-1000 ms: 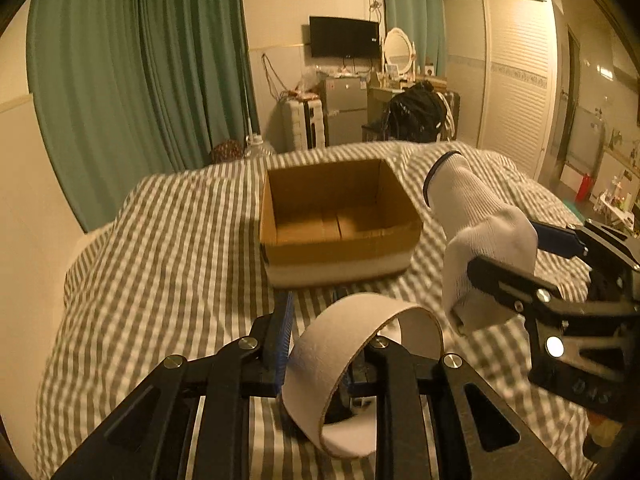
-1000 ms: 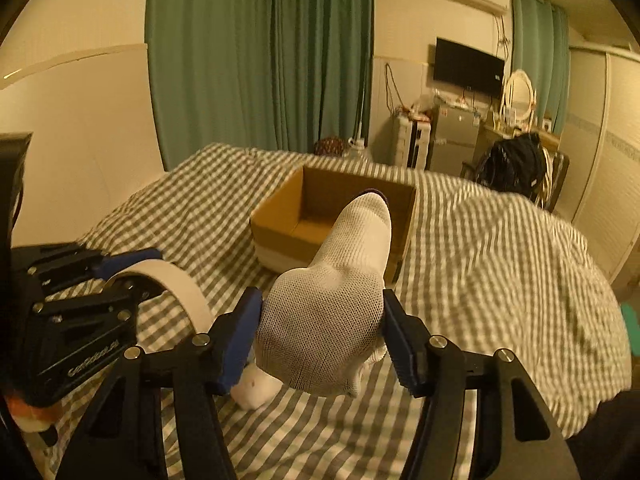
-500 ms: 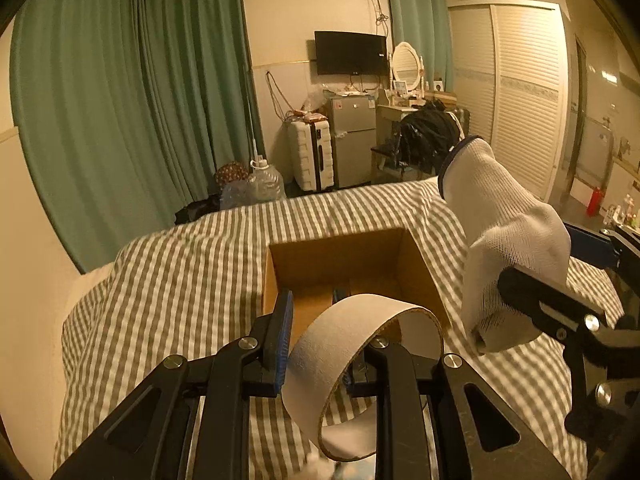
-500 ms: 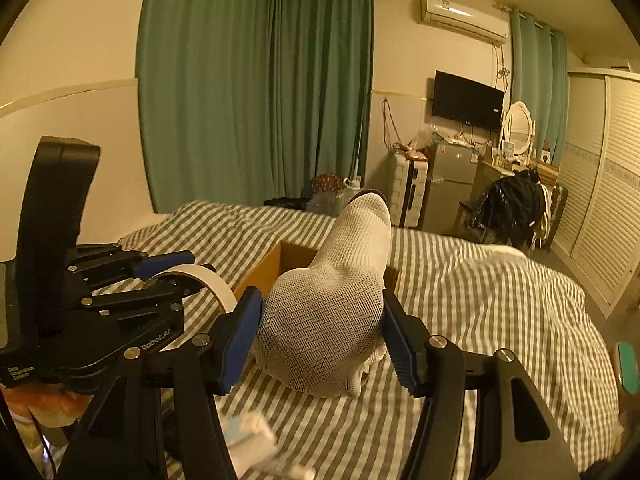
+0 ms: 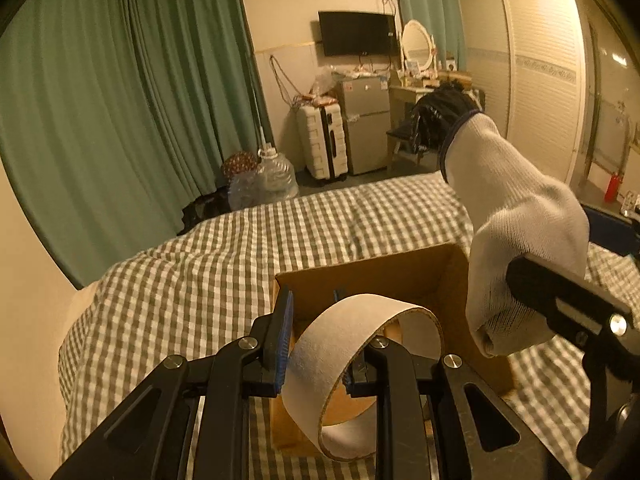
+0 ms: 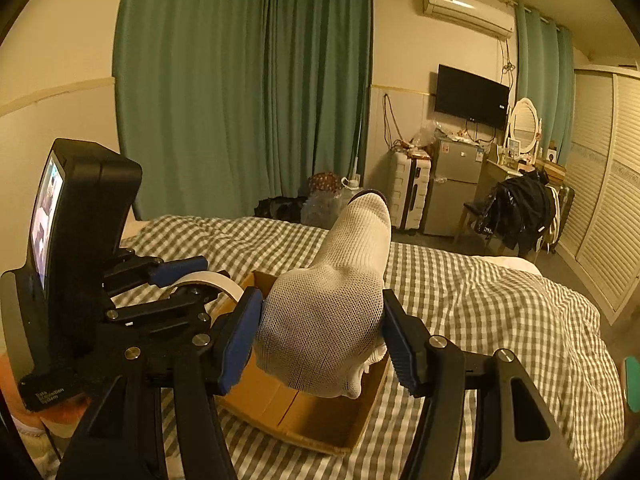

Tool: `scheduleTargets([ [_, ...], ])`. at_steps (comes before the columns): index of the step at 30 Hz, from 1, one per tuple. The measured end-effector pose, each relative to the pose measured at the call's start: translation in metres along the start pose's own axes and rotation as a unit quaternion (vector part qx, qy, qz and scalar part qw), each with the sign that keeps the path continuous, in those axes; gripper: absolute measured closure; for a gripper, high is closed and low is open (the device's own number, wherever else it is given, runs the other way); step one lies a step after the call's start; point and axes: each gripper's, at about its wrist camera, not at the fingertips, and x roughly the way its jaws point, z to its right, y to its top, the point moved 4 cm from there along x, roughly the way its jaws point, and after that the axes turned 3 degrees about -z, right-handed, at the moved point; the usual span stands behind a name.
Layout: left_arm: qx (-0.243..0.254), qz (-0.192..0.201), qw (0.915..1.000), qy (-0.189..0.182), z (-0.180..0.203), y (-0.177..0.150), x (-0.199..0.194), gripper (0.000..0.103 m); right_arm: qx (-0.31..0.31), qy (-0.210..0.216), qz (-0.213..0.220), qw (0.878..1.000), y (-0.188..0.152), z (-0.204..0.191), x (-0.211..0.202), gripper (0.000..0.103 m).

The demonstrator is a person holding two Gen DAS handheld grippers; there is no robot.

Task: Organize objects
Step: 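Carry the tape roll and sock into the cardboard box and release both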

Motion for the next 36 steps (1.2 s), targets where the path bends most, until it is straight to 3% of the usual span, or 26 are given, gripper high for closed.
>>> scheduleTargets([
  [13, -0.002, -0.058, 0.998, -0.023, 0.007, -0.021, 0.083, 0.082, 0.023, 0.009, -0.071, 0.997, -0.036, 0.027, 0.109, 0.044],
  [24, 0.022, -0.091, 0.995, -0.035, 0.021, -0.038, 0.106, 0.079, 0.032, 0.017, -0.104, 0.994, -0.062, 0.033, 0.135, 0.044],
  [25, 0.023, -0.098, 0.994, -0.042, 0.022, -0.039, 0.107, 0.074, 0.035, 0.018, -0.104, 0.994, -0.063, 0.033, 0.134, 0.043],
  [27, 0.019, -0.107, 0.9929, -0.049, 0.023, -0.042, 0.105, 0.051, 0.046, 0.025, -0.102, 0.993, -0.063, 0.036, 0.131, 0.042],
  [28, 0.019, -0.107, 0.9929, -0.049, 0.023, -0.043, 0.104, 0.033, 0.053, 0.028, -0.102, 0.993, -0.063, 0.038, 0.129, 0.041],
  [36, 0.017, -0.102, 0.9926, -0.063, 0.027, -0.052, 0.067, 0.012, 0.074, 0.018, -0.086, 0.993, -0.054, 0.045, 0.094, 0.034],
])
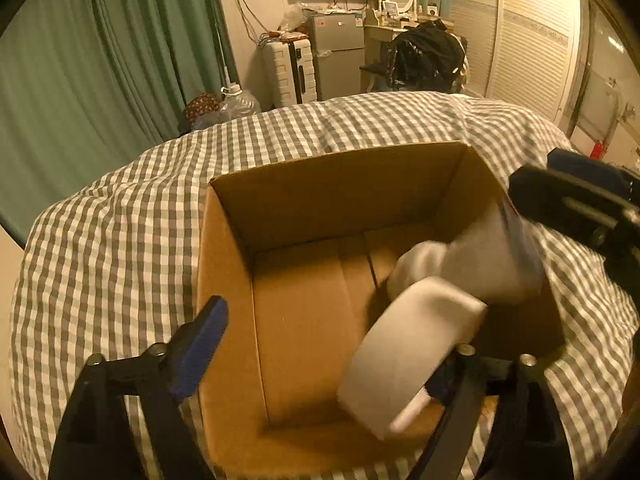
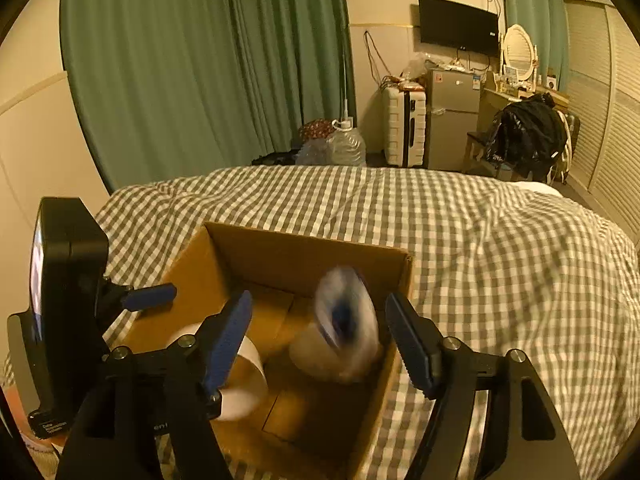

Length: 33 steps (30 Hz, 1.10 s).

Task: Organize objects
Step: 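Carry the tape roll and sock into the cardboard box and release both, then grasp the black cup with the left gripper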

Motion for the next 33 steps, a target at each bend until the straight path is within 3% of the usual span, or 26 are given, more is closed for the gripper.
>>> scheduleTargets([
  [5, -0.016, -0.006, 0.9996, -0.023, -0.001, -0.007, -0.029, 0.011, -0.009, -0.015, 0.021, 1.0, 0.007, -0.005, -0.041, 0.032],
  [9, -0.02, 0.006, 0.9996, -0.021, -0.003, -0.011, -0.059, 0.011, -0.017, -0.026, 0.041, 0.999, 0.011, -0.014, -0.078, 0.029],
  [19, -0.035, 0.067, 0.9971, -0.004, -0.023, -0.036, -0.16, 0.011, -0.042, -0.043, 0.07, 0.996, -0.001, -0.041, -0.164, 0.029],
  [21, -0.038, 0.08, 0.996, -0.006, -0.029, -0.043, -0.177, 0.004, -0.047, -0.044, 0.074, 0.995, -0.004, -0.05, -0.181, 0.029],
  [24, -0.043, 0.102, 0.9938, 0.002, -0.035, -0.061, -0.201, 0.003, -0.055, -0.049, 0.083, 0.994, -0.012, -0.062, -0.203, 0.024],
  [28, -0.06, 0.114, 0.9915, 0.013, -0.042, -0.088, -0.215, 0.002, -0.064, -0.048, 0.087, 0.993, -0.028, -0.077, -0.221, 0.021],
  [33, -0.089, 0.105, 0.9902, 0.025, -0.044, -0.129, -0.202, 0.001, -0.072, -0.039, 0.074, 0.994, -0.066, -0.09, -0.226, 0.014],
])
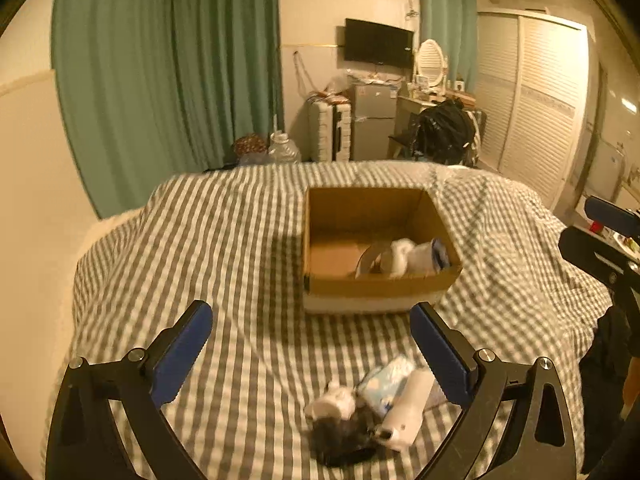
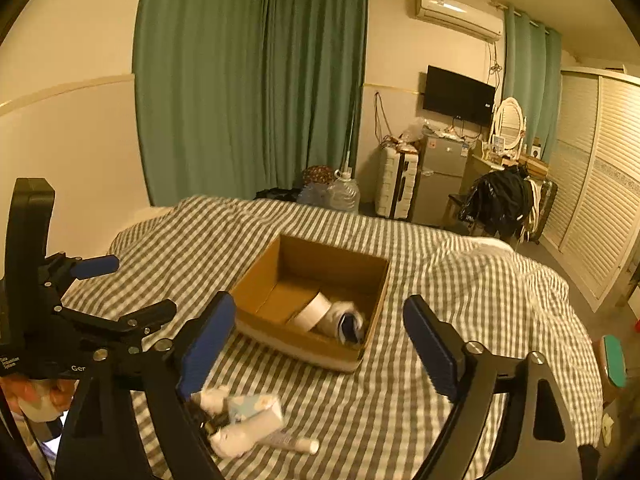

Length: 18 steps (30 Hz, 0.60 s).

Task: Organize objects
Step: 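Grasp the black cup with the left gripper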

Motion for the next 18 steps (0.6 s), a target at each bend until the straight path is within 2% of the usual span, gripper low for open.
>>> scheduleTargets([
  [7, -0.049, -0.01, 0.9978, 0.044, -0.007, -0.062, 0.019, 0.001, -0.016, 0.005, -0.051, 0.999, -0.063, -0.018, 0.024, 0.014],
  [10, -0.035, -0.025, 0.9983, 0.039, 0.003, -0.08, 0.029, 0.001, -0.006, 0.007, -0.076, 0.997, -0.093, -0.019, 0.039, 0.014],
  [18, 0.004, -0.075, 0.9969, 0.024, 0.028, -0.121, 0.061, 0.001, 0.014, -0.002, -0.113, 0.993, -0.143, -0.008, 0.067, 0.014],
])
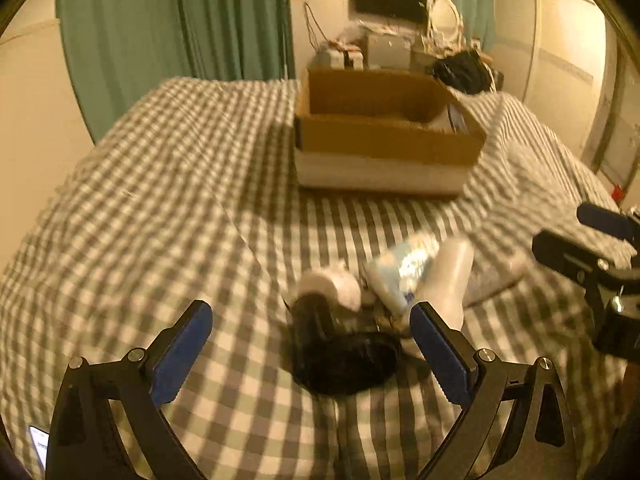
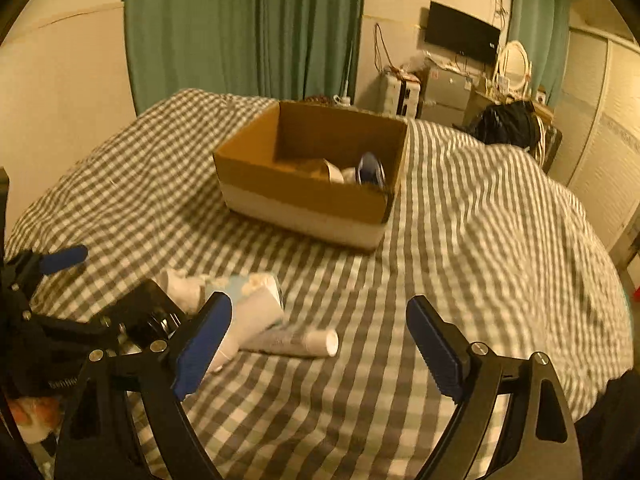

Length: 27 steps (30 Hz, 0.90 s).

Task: Organize objects
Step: 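Grasp the black cup with the left gripper, then grasp the white bottle with the right gripper while the left holds the black cup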

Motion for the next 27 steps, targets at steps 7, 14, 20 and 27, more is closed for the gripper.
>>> scheduleTargets([
  [7, 0.015, -0.028, 0.9995, -0.004, 0.005, -0.015, 0.018, 0.001, 0.023, 0.012, -0.018, 1.0, -0.009, 0.008, 0.017, 0.014],
  [14, 0.035, -0.044, 0.9981, -0.026, 0.013, -0.019, 0.025, 0.032, 0.031, 0.018, -0.029, 0.999, -0.015, 0.008, 0.026, 0.014],
  [20, 0.041, -0.046, 0.9975, -0.034, 0.017, -0.018, 0.024, 0.033, 0.029, 0.014, -0.025, 0.999, -0.016, 0.006, 0.025, 0.014],
  [27, 0.047, -0.001, 0.9988, -0.013, 0.01, -0.006, -0.006, 0.033, 0.028, 0.017, -0.023, 0.999, -0.013, -0.001, 0.019, 0.014],
])
